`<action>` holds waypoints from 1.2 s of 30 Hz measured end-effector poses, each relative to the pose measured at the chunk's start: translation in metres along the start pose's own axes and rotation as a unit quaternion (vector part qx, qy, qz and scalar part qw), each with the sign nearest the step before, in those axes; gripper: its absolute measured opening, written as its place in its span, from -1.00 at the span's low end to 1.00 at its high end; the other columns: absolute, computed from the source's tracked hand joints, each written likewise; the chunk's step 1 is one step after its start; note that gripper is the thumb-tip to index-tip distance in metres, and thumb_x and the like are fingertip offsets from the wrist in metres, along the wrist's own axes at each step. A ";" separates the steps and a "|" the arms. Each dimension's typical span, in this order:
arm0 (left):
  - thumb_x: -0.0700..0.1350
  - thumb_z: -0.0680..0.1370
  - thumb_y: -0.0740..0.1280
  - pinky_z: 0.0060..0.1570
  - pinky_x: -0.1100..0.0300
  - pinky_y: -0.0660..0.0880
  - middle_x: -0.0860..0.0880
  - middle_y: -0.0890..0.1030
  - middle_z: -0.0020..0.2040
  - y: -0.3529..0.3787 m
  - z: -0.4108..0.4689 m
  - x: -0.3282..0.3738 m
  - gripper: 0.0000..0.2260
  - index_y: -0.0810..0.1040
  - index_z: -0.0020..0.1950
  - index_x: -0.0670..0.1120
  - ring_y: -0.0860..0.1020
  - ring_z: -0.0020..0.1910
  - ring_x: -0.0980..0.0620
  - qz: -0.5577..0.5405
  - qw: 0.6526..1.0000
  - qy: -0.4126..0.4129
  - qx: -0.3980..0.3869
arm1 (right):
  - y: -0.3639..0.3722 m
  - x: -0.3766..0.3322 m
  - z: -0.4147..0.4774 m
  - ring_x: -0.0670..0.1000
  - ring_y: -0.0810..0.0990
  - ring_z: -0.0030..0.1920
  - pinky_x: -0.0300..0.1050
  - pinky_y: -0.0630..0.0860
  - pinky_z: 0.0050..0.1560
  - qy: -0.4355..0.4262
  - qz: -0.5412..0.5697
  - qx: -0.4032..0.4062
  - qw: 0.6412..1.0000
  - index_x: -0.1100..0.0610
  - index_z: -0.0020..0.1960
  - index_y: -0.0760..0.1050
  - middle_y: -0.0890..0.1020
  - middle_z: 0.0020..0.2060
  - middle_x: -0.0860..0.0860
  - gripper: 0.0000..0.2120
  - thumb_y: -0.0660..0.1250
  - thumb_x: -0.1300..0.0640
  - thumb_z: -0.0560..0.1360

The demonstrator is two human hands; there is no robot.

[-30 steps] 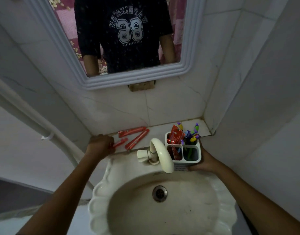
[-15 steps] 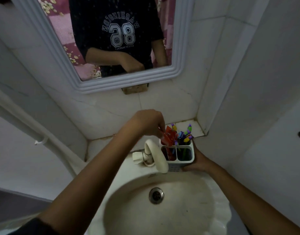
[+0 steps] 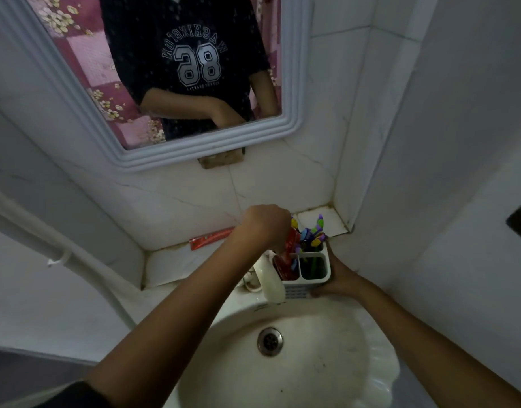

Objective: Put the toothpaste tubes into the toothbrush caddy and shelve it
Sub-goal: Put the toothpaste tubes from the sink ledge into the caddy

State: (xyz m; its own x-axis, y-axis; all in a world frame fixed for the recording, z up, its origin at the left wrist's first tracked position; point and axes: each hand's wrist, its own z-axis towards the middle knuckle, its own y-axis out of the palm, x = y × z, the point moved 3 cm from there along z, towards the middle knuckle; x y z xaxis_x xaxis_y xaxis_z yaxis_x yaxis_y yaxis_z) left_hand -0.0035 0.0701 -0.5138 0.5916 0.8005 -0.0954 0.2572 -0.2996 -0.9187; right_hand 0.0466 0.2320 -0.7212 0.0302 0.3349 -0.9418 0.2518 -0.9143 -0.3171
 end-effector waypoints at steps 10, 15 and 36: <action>-0.13 0.45 0.47 0.03 0.13 0.56 -0.01 0.64 0.08 0.022 -0.004 -0.045 -0.73 0.63 0.15 -0.05 0.59 0.03 0.02 -0.321 0.947 0.010 0.014 | 0.000 0.006 0.002 -0.39 0.42 0.27 -0.47 0.47 0.13 0.002 -0.005 -0.015 1.000 0.03 0.53 -0.28 0.37 0.35 -0.03 0.30 0.61 0.43 0.20; -0.16 0.45 0.47 0.04 0.06 0.60 -0.09 0.69 0.02 0.070 -0.015 -0.133 -0.81 0.65 0.05 -0.06 0.64 -0.01 -0.06 -0.405 0.893 -0.156 0.123 | -0.001 0.011 0.003 -0.24 0.41 0.36 -0.40 0.48 0.19 0.011 -0.005 -0.013 1.000 0.06 0.55 -0.25 0.38 0.38 -0.05 0.32 0.65 0.35 0.16; -0.21 0.46 0.38 -0.28 0.20 0.46 -0.14 0.70 -0.16 0.137 -0.024 -0.160 -0.89 0.66 -0.05 -0.12 0.65 -0.14 -0.15 -0.356 0.880 -0.252 0.189 | -0.001 0.003 0.000 -0.38 0.39 0.31 -0.48 0.44 0.16 -0.014 0.004 -0.010 1.000 0.06 0.53 -0.21 0.34 0.39 -0.05 0.27 0.61 0.46 0.18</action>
State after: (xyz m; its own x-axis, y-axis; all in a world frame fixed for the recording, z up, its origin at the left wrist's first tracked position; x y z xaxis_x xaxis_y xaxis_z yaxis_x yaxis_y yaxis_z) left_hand -0.0443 -0.1119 -0.6152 -0.0542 0.8726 0.4853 0.0959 0.4884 -0.8673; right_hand 0.0467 0.2337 -0.7238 0.0054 0.3205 -0.9472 0.2712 -0.9122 -0.3071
